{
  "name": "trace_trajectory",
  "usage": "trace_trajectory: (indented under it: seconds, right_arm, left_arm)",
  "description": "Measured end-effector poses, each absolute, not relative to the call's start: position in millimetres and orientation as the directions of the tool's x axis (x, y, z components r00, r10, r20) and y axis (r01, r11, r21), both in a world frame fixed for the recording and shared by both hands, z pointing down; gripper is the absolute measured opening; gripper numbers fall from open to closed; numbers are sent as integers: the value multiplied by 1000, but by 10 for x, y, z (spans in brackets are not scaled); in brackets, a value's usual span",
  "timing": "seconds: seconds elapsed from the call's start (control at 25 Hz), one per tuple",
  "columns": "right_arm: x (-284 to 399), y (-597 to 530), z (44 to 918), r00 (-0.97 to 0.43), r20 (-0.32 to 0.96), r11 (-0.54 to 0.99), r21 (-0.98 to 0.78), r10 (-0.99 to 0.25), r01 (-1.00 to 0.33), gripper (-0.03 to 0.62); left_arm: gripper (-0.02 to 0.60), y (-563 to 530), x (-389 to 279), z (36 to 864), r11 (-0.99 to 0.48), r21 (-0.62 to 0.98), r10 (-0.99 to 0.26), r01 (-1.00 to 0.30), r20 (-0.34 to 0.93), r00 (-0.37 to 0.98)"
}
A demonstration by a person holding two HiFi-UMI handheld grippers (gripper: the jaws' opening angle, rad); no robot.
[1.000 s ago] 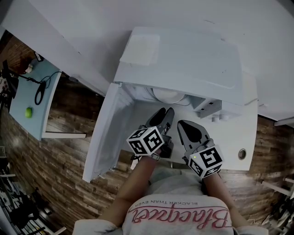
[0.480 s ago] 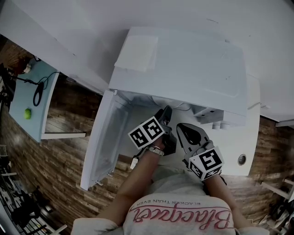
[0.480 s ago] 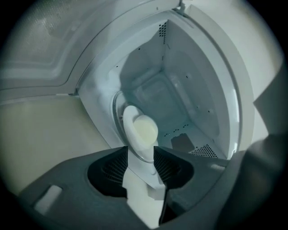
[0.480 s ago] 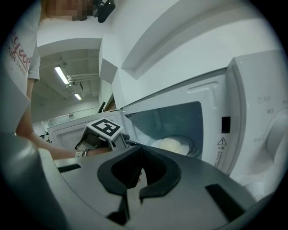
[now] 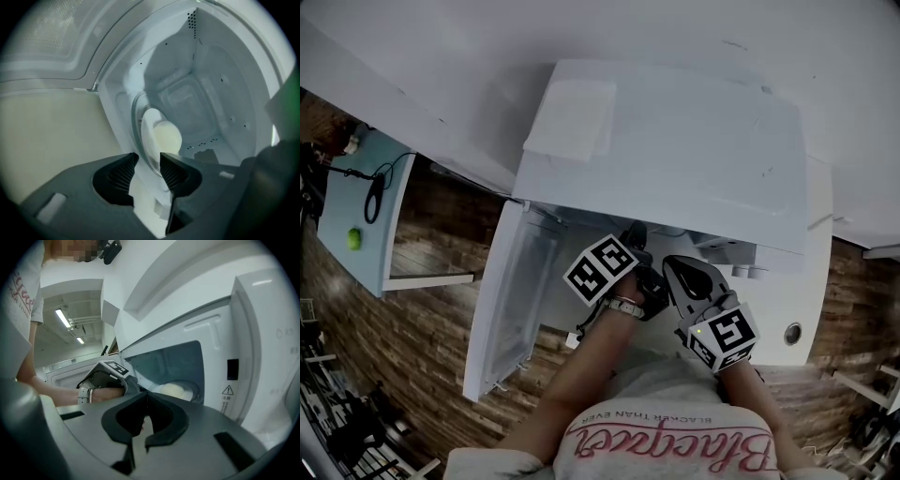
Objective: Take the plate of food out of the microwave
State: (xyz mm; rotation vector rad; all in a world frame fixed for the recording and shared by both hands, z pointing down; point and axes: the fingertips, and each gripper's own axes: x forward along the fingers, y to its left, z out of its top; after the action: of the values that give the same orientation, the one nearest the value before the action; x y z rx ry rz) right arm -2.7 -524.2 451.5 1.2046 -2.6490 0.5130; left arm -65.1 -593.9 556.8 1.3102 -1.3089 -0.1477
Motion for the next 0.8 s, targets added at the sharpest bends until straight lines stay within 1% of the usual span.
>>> trace_trajectory:
  seconds: [0.2,0.4,0.52,0.68,0.8]
  right_arm:
    - [-54,-5230,4527,-659,308,621,-224,-686,-751,12]
    - [-38,-5207,4526,-656,308,621,-217,-689,-753,12]
    - [-44,-5181,4528,-657,309,623,-213,-688,-753,12]
    - [-45,-5143,4529,-657,314,626,-207,-685,-752,11]
    - [-36,-5120,4538,-657,317,627,-203,-684,-752,11]
  left_arm:
    - [172,-5937,-684,5614,397,758,-707,-518,612,355]
    - [169,-5849,-721,5619,422,744,-680,-518,637,362]
    - [147,-5789,-752,5604,419,747,-679,-517,635,369]
    - [133,-5804,-728,5592,385,788,-703,-481,588,400]
    - [92,-5833,-683,5557,355,820,-730,-448,543,415]
